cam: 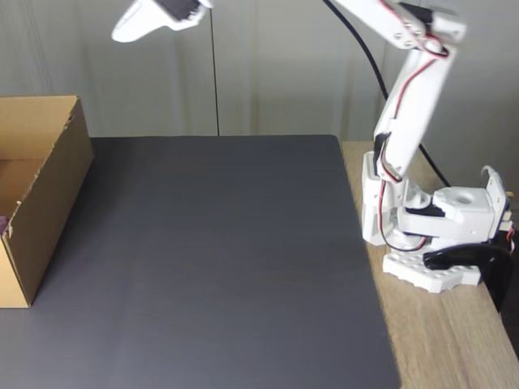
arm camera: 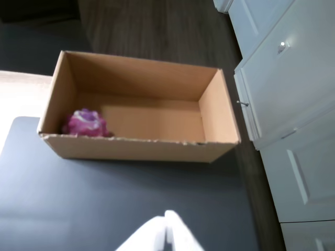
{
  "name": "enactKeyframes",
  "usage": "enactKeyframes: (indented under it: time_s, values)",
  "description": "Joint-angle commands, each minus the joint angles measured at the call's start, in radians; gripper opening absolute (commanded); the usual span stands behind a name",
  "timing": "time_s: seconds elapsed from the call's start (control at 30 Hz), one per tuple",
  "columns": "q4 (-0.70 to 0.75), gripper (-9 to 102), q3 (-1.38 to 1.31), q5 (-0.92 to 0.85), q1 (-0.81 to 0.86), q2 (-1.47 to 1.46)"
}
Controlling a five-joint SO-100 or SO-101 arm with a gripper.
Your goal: Grasp a ball and put it in the box.
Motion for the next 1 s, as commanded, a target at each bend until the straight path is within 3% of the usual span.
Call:
enactKeyframes:
  time_s: [0.0, 0.57, 0.97]
  values:
    - [-0.029, 0, 0.084, 0.017, 0.012, 0.117]
    - [-0.202, 0, 0.850, 0.012, 0.031, 0.683]
    - [-0.302, 0, 1.164, 0.037, 0.040, 0.842]
